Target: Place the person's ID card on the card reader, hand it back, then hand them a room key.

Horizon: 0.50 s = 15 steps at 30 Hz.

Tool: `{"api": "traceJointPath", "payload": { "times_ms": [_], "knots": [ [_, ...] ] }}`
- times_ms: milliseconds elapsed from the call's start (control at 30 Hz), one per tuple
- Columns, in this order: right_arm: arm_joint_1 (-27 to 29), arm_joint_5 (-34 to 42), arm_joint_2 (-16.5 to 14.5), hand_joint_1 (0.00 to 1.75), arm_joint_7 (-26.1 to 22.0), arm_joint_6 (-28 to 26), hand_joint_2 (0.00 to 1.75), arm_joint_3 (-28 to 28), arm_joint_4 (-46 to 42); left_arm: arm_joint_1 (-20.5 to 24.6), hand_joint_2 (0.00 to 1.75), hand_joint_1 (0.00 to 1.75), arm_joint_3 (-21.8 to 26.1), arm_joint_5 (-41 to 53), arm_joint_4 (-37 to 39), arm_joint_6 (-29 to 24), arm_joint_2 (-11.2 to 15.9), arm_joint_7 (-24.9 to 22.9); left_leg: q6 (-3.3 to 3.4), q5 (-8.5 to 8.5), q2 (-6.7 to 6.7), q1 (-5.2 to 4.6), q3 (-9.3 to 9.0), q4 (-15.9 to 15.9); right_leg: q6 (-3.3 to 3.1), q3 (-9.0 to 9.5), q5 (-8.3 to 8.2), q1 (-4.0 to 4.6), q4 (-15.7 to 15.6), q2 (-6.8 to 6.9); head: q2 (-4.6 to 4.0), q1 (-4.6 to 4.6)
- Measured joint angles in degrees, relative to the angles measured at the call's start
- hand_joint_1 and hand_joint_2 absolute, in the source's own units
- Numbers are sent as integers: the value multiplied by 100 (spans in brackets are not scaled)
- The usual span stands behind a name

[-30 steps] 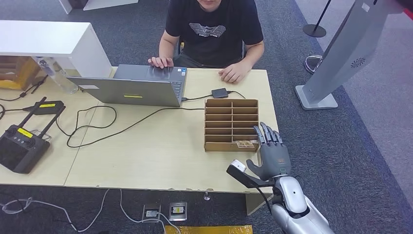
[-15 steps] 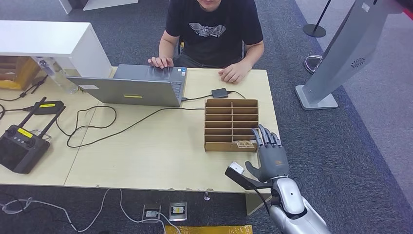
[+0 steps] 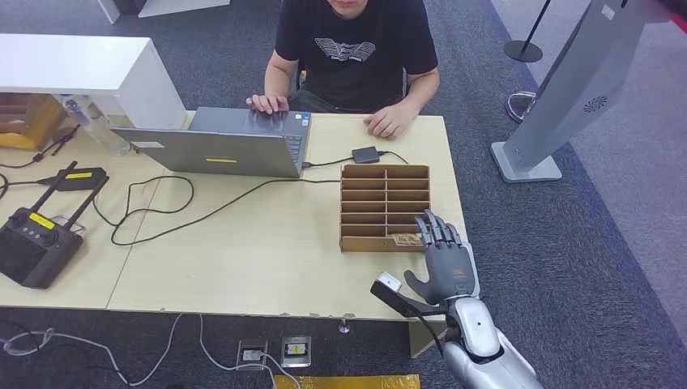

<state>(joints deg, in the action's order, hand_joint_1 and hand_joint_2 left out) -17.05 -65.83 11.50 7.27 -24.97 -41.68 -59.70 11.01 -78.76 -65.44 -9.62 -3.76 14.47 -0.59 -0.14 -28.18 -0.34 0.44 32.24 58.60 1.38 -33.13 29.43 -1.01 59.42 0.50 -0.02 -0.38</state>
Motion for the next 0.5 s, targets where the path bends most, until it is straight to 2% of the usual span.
{"api": "traceJointPath", "payload": {
  "times_ms": [500],
  "knots": [
    [-122,78,-223,0,-339,-490,175,-4,638,0,0,0,-3,-20,-2,-3,0,0,0,0,0,0,0,0,0,0,0,0,0,0,0,1]
  ]
}}
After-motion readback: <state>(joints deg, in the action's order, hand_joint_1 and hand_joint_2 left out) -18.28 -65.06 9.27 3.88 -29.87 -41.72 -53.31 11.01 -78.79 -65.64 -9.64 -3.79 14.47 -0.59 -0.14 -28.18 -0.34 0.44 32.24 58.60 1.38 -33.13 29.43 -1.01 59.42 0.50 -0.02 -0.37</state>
